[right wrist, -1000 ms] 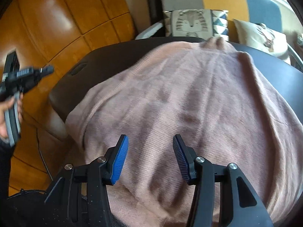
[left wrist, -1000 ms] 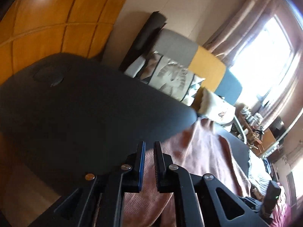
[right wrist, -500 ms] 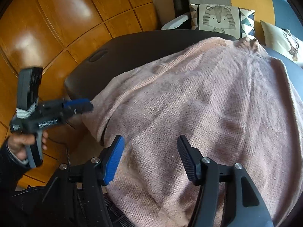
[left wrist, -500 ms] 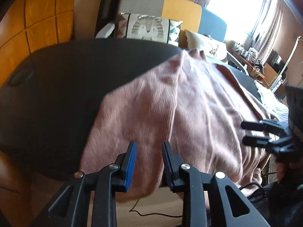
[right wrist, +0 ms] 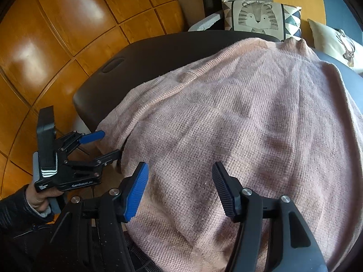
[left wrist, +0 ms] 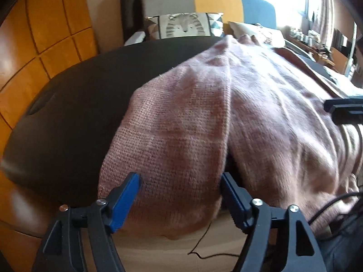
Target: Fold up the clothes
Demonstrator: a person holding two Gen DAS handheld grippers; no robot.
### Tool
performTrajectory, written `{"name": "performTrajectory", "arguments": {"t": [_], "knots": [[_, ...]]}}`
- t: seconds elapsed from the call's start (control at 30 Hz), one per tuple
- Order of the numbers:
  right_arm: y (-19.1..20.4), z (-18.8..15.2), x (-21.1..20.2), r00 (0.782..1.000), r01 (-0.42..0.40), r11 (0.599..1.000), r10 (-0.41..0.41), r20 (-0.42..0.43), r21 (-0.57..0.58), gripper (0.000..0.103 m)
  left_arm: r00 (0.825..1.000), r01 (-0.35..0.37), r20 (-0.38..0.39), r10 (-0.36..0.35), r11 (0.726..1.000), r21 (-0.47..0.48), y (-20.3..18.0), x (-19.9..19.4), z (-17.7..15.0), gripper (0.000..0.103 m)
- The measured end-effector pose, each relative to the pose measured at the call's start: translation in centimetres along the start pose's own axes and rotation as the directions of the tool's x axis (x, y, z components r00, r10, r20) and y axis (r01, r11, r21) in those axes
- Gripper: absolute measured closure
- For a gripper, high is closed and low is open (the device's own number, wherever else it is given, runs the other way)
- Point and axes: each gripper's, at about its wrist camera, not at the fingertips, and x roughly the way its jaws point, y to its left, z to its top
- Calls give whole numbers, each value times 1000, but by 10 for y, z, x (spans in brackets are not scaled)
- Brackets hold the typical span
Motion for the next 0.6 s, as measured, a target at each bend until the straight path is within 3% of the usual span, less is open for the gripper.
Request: {"name": "performTrajectory", "arguments": {"t": [0.1,0.13,0.17,0.23,0.37,0.47,0.6], "knots": [[0,-1,-1,1000,8,1000,-8,3,5,41,1000,9,6,-9,999,-50,8,0,7,25],[-1,-1,-2,1000,11,1000,-12,6,7,41,1000,13,8,-12,998,-66,10,0,10,39],[-1,-1,-3,1000,15,1000,-15,9,8,41,1000,16,10,-15,996,-83,13,0,12,61],[-1,-2,-5,1000,20,1000,-20,15,12,41,1000,23,14,-21,993,-116,18,0,17,90],[-2,-3,-8,1000,17,1000,-17,20,14,41,983,184,46,-178,947,-264,50,-15,36,90],[0,-2,-9,1000,-4,1000,4,26,0,41,933,359,126,-336,865,-351,72,-47,59,91],[10,2,-13,997,-62,997,64,45,-44,41,854,520,239,-461,750,-410,91,-79,92,90]]}}
